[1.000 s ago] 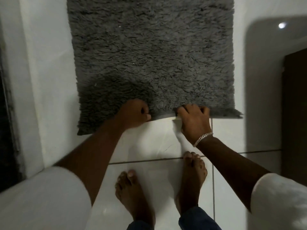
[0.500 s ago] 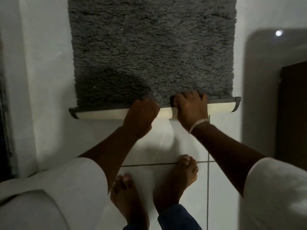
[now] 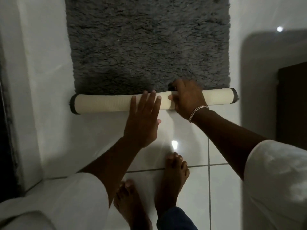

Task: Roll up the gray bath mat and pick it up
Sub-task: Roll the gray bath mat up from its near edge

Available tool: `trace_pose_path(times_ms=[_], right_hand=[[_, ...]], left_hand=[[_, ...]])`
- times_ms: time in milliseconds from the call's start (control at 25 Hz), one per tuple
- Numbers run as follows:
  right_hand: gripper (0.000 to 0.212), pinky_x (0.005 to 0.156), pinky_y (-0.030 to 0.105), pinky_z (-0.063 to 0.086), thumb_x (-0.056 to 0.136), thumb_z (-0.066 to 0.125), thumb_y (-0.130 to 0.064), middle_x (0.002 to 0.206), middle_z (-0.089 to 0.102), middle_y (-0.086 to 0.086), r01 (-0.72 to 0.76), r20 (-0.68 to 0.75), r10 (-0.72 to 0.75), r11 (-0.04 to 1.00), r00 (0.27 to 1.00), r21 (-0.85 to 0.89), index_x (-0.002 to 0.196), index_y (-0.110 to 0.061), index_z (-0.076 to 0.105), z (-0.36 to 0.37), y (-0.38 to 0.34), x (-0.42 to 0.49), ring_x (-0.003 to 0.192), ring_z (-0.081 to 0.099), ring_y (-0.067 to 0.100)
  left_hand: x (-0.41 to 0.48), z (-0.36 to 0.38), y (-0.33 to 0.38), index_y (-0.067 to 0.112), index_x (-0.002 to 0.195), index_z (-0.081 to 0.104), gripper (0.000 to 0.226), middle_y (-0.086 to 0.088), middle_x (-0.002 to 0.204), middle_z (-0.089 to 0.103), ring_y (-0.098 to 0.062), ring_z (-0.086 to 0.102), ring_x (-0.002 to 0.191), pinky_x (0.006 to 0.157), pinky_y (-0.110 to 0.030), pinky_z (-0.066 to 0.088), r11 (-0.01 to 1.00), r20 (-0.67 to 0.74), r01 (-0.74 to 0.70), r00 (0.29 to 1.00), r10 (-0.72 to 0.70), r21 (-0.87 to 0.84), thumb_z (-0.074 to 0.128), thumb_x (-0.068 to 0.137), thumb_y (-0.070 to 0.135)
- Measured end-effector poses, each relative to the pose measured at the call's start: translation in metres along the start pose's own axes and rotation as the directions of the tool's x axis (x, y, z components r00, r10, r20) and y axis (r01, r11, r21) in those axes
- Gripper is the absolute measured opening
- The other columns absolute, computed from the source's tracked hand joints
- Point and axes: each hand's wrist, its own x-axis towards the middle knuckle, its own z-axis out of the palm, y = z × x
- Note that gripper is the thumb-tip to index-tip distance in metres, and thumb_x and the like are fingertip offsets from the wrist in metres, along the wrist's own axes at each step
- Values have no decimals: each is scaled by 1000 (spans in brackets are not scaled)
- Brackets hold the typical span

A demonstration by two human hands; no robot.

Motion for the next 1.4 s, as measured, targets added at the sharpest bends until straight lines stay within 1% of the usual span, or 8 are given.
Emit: trace_pose_path(times_ms=[120, 280, 520, 680, 960, 1040, 1160, 1400], right_hand=[[42, 114, 57, 23, 94, 48, -32, 133, 56, 19, -1, -162, -19, 993, 987, -119, 127, -8, 55, 10, -6, -21, 129, 45, 37], [65, 119, 59, 3, 98, 25, -47, 163, 19, 12, 7, -27, -10, 994, 1000, -107, 152, -11, 26, 16, 0, -9, 152, 10, 29], [68, 120, 55, -2, 99, 18, -50, 166, 5, 9, 8, 93, 0, 996, 996, -89, 155, -11, 11, -11, 8, 56, 152, -2, 27], [67, 121, 55, 7, 97, 26, -41, 164, 9, 17, 11, -2, -11, 999, 1000, -32, 153, -5, 17, -25, -4, 56, 151, 4, 32], [72, 120, 51, -1, 98, 24, -51, 165, 8, 12, 62, 51, -56, 988, 997, -138, 154, -7, 13, -34, -1, 103, 152, 1, 28], [70, 120, 51, -1, 99, 18, -51, 165, 8, 11, 55, 105, -41, 988, 994, -141, 154, -9, 13, -46, 3, 133, 152, 1, 27], [69, 120, 52, -1, 99, 14, -51, 165, 7, 12, 49, 151, -29, 991, 988, -128, 154, -9, 13, -62, -1, 152, 152, 0, 28], [67, 118, 58, -2, 98, 26, -48, 165, 8, 13, -88, -55, 84, 994, 995, -68, 154, -12, 16, -68, -26, 138, 152, 1, 29]], left_hand=[[26, 6, -22, 9, 153, 9, 78, -17, 164, 10, -35, 7, 151, 120, -61, 9, 1000, -33, -29, 999, 29, 3, 37, 93, 49], [67, -10, -38, 8, 153, 11, 73, -15, 164, 12, -31, 7, 151, 120, -62, 7, 1000, -25, -14, 1000, 14, 10, 18, 95, 52], [66, -39, -32, 12, 154, 6, 74, -13, 164, 8, -36, 4, 151, 115, -71, 0, 991, -124, 108, 987, -98, 78, 19, 97, 57], [84, -41, -42, 18, 154, 2, 74, -6, 165, 5, -38, 1, 151, 110, -76, 0, 964, -67, 266, 962, -265, 11, 21, 95, 59], [172, -71, -91, 12, 154, 13, 70, -11, 164, 14, -32, 7, 151, 114, -70, 1, 976, -120, 197, 971, -208, -97, 17, 96, 51], [165, -73, -89, 10, 153, 17, 66, -15, 162, 19, -35, 11, 151, 116, -68, 4, 994, -202, 70, 976, -85, -79, 25, 97, 46], [144, -74, -85, 17, 153, 19, 65, -11, 163, 19, -35, 6, 151, 118, -64, 3, 990, -116, -136, 985, 131, -37, 29, 96, 47], [209, -103, -116, 20, 153, 17, 68, -4, 163, 21, -27, 14, 151, 118, -65, 7, 997, -70, -18, 997, 13, -77, 33, 94, 49]])
